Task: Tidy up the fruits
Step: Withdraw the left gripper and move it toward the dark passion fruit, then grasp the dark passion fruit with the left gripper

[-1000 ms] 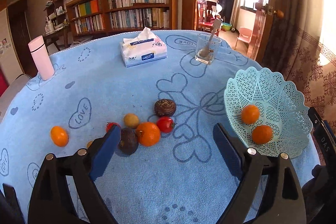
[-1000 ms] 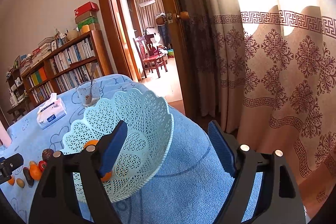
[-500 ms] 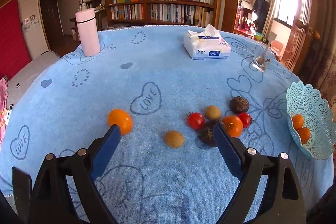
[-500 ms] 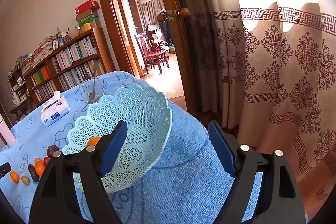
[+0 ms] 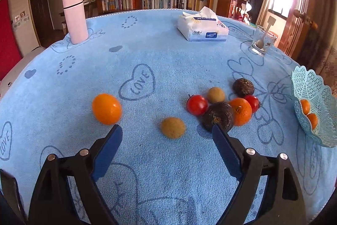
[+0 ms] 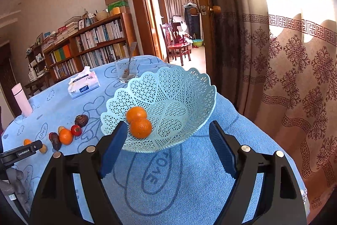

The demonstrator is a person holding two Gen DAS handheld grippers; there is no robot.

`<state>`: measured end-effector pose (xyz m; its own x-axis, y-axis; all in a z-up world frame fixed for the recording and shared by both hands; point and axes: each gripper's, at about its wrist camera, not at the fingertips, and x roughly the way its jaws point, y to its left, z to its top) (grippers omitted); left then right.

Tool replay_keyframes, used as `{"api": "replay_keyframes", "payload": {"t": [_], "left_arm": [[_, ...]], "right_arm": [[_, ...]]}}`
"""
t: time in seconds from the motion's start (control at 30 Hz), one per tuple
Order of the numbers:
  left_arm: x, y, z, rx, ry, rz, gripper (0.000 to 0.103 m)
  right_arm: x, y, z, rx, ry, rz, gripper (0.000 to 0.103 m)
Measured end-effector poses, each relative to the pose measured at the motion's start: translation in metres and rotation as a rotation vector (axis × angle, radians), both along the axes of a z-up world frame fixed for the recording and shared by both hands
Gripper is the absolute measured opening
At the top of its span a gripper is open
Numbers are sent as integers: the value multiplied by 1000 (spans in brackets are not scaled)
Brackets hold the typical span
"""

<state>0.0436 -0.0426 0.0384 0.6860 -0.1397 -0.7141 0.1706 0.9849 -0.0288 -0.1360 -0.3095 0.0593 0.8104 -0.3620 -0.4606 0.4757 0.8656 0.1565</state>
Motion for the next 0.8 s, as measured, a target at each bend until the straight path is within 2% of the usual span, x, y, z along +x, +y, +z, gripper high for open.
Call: {"api": "replay_keyframes", "payload": {"t": [0.1,0.33,0.5,0.8], "left_arm": [[3,-11,-3,-1,7,-46,81],[12,-26,-5,23,-16,-99,78],[19,-37,-7,45,-31,-185,74],[28,-46,-13,1,-5,-308,60]], "right_arm": [[2,11,-3,-2,23,26,81],[8,32,-7,-15,67,72,81],[13,40,-11,-19,92,87,81],[22,55,-13,-43,126,116,81]]}}
